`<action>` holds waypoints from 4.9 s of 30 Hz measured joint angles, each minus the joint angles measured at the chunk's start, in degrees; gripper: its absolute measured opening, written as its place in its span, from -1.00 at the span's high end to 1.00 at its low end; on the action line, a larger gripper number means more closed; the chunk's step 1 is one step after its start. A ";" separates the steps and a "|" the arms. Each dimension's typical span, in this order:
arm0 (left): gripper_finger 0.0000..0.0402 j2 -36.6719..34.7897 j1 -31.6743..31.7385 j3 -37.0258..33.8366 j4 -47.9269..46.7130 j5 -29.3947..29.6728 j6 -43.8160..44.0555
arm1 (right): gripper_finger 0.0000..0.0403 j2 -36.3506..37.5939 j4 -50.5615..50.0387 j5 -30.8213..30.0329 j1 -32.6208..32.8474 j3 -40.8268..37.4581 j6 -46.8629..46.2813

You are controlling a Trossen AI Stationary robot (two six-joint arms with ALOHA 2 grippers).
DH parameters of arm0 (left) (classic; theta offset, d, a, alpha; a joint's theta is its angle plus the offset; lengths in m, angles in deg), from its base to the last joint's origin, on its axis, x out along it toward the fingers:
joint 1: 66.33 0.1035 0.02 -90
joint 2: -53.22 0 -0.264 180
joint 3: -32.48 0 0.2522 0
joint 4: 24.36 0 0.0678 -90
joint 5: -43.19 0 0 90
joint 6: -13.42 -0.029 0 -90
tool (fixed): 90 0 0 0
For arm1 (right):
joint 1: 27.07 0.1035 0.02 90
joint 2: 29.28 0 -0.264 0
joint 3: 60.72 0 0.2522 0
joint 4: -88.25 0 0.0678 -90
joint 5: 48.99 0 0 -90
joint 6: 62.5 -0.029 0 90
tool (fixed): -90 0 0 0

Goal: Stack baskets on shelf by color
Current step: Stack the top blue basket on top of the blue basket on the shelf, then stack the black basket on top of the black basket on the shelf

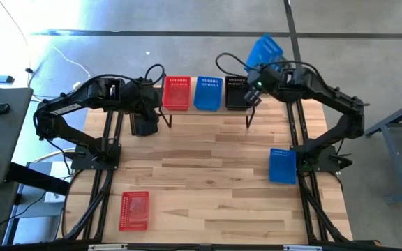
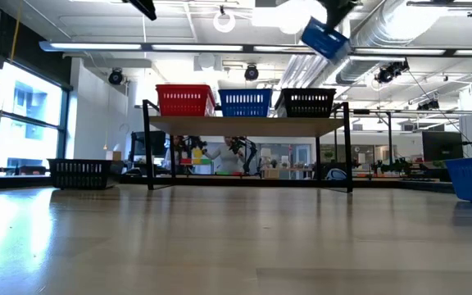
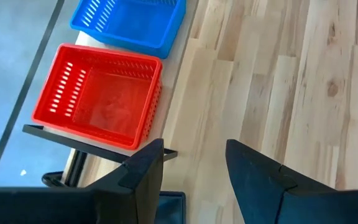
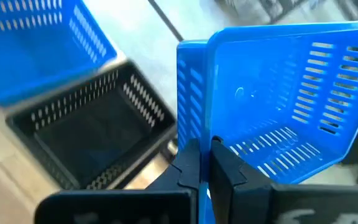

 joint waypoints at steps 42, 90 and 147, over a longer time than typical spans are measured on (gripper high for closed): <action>0.18 0.00 0.00 0.00 -3.07 0.50 1.02 | 1.00 -32.07 -4.22 20.76 3.98 27.66 8.08; 0.18 0.00 -0.02 0.00 -5.51 0.46 1.97 | 0.51 -33.25 -3.19 18.98 3.61 27.62 8.31; 0.18 -9.94 -5.06 -21.68 -2.52 -3.62 10.58 | 0.51 -28.51 -8.07 30.37 2.12 31.01 -11.65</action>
